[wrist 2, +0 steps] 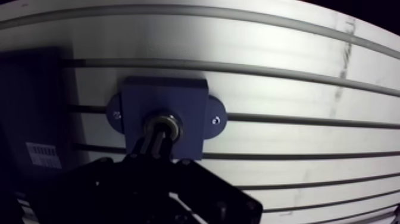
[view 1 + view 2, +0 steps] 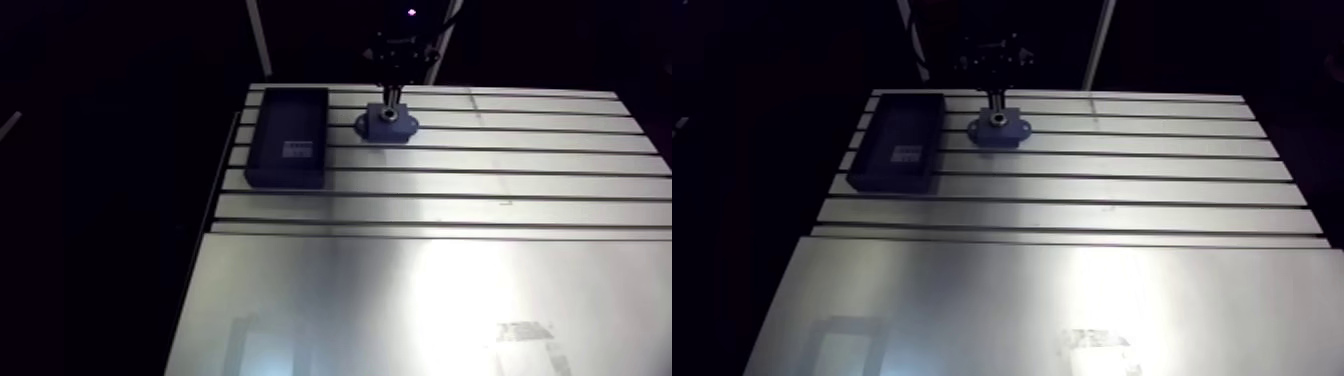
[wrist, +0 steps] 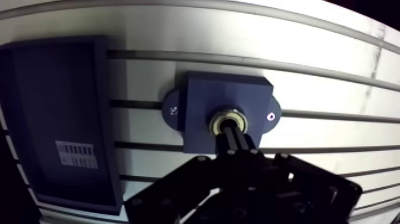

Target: Pick up the bearing and press it into the housing until flush.

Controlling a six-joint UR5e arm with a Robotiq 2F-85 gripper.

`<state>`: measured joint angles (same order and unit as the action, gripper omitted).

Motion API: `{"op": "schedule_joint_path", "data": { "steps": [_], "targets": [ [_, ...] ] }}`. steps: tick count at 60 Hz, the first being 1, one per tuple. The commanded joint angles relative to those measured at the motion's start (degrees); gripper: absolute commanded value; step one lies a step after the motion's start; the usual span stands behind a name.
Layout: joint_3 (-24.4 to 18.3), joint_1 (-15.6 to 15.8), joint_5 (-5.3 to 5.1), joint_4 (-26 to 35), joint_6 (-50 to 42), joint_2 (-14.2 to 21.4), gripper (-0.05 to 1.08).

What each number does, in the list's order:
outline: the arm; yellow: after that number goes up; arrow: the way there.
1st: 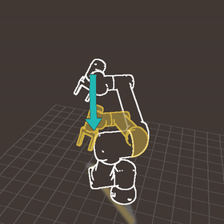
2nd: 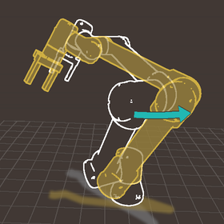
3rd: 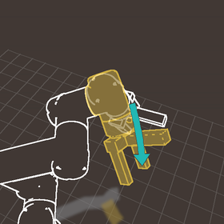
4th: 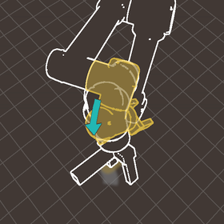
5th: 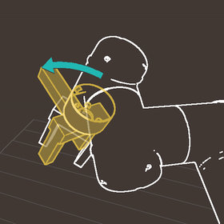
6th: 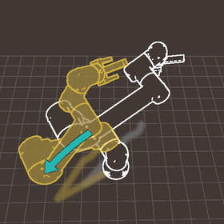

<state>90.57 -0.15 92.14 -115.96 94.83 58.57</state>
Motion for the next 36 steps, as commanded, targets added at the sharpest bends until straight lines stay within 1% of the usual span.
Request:
{"op": "schedule_joint_path", "data": {
  "steps": [1,36],
  "targets": [
    [0.33,-0.81,-1.03,-0.19,0.05,-0.09,1.03],
    [0.96,-0.82,-1.04,-1.07,0.14,-0.27,1.04]
  ]
}}
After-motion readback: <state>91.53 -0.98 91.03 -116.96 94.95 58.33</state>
